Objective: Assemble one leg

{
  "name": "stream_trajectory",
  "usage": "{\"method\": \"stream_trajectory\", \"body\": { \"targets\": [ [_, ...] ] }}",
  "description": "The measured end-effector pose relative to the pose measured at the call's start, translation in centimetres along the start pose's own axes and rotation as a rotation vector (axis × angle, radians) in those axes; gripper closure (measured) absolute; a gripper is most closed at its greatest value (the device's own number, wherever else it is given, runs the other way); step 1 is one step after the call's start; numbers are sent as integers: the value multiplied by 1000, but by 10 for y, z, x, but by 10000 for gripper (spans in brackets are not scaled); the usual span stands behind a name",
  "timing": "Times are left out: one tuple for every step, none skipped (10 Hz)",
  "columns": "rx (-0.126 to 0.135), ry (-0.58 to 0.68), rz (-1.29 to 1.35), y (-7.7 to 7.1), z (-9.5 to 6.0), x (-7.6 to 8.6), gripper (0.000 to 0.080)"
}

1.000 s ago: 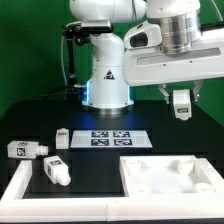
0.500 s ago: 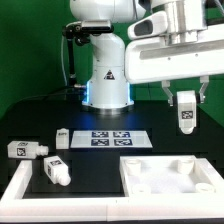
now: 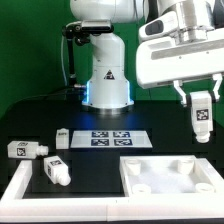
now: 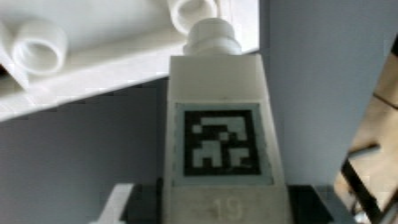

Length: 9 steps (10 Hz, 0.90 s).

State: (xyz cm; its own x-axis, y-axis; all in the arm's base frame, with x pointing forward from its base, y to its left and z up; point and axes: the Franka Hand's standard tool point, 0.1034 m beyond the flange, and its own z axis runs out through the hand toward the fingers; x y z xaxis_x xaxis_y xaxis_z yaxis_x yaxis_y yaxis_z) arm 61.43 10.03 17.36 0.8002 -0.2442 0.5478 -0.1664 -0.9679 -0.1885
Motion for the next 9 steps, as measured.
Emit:
{"method": "stream_trajectory", "body": {
  "targets": [
    [-7, 51, -44, 2, 10, -12, 514],
    [-32, 20, -132, 11, 21, -19, 514],
    [-45, 25, -198, 16, 26, -13, 514],
    [-49, 22, -276, 14, 35, -8, 514],
    [-47, 28, -290, 11, 38, -2, 514],
    [-47, 27, -288, 12, 38, -2, 514],
    [-48, 26, -288, 12, 38, -3, 514],
    [-48, 26, -288, 12, 38, -3, 514],
    [-47, 24, -289, 11, 40, -5, 514]
  ]
}}
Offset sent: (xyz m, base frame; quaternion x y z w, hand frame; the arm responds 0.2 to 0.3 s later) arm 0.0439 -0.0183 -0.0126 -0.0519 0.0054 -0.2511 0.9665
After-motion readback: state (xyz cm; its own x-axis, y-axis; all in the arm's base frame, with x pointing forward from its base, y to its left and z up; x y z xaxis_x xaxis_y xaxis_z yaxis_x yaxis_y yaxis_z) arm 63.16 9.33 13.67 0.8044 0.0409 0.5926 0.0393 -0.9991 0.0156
